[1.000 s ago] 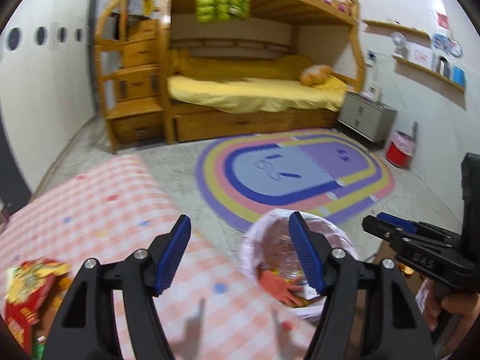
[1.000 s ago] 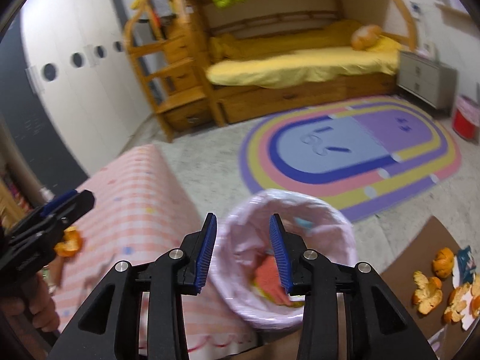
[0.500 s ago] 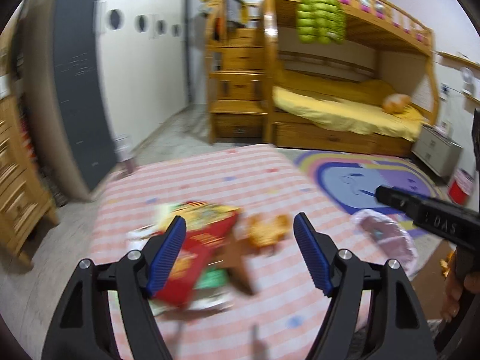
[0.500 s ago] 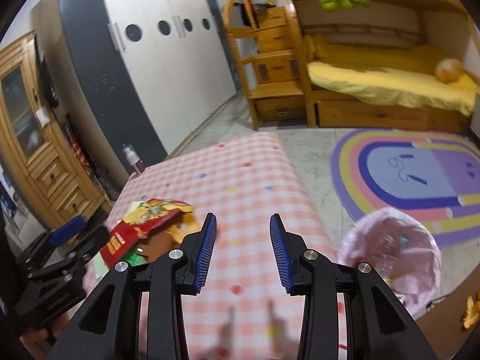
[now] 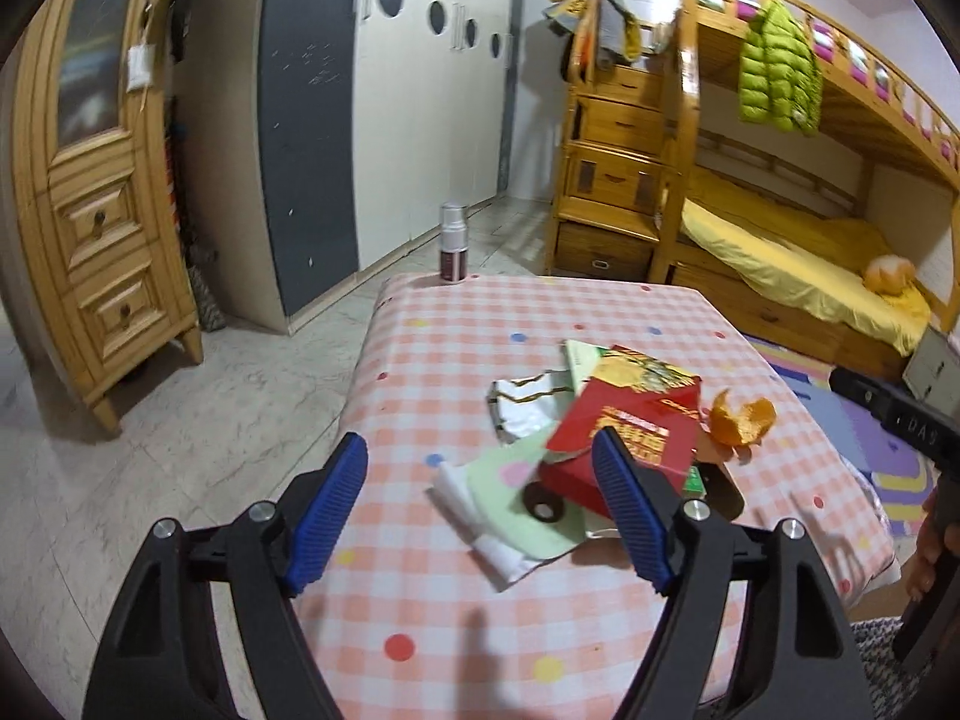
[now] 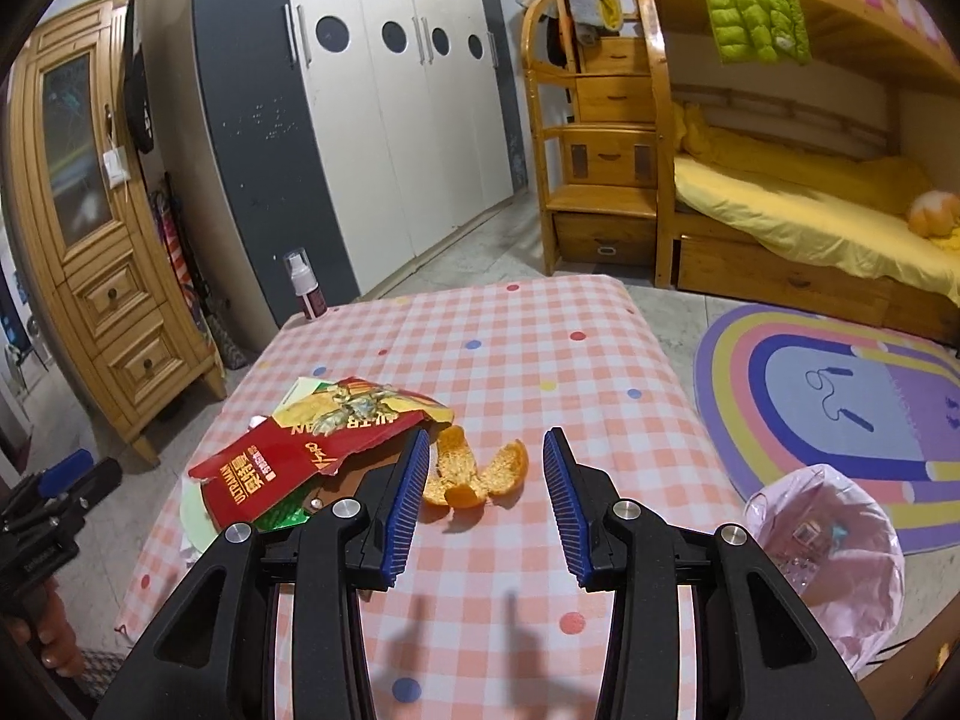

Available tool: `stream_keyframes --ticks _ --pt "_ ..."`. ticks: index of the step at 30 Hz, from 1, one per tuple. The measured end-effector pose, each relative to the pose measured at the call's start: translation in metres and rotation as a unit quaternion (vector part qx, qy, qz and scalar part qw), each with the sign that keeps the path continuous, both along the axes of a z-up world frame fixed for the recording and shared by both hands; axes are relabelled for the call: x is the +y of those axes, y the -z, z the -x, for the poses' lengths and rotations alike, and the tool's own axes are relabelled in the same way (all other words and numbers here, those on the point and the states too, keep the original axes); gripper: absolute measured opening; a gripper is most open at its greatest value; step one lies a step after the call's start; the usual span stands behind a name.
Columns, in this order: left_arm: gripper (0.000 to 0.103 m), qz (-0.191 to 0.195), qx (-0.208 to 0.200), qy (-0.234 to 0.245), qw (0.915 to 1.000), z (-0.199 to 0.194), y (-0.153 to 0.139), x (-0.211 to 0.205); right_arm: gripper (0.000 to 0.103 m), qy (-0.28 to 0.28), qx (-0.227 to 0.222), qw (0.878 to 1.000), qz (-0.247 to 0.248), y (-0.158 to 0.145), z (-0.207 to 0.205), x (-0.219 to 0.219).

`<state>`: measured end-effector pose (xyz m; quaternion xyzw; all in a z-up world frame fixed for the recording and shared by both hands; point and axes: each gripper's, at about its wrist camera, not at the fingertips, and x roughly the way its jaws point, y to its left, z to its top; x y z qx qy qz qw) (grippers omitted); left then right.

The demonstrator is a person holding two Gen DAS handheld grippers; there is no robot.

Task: Collect trash
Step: 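Move both tools back over the table toward the orange peel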

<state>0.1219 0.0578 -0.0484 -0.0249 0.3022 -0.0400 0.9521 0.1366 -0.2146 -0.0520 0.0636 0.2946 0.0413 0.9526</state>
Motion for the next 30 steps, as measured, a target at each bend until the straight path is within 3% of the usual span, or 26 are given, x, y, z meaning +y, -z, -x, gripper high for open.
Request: stream_keyframes --ticks 4,13,20,30 --pt "0.076 0.015 0.007 -0.004 0.9998 0.000 0.003 0.008 0.042 -0.013 0.011 1.000 0.013 0.004 -0.003 0.010" --pt "0.081 -0.007 0.008 0.018 0.9998 -0.003 0.010 -0.006 0.049 -0.015 0.024 0.999 0.018 0.009 -0.002 0.009" --pt "0.081 -0.028 0.015 0.025 0.9992 -0.026 0.012 -0.018 0.053 -0.015 0.036 0.999 0.021 0.013 -0.002 0.007" --pt "0.081 -0.012 0.018 0.041 0.9989 -0.057 0.001 -0.035 0.053 -0.025 0.064 0.997 0.041 0.020 -0.023 0.007"
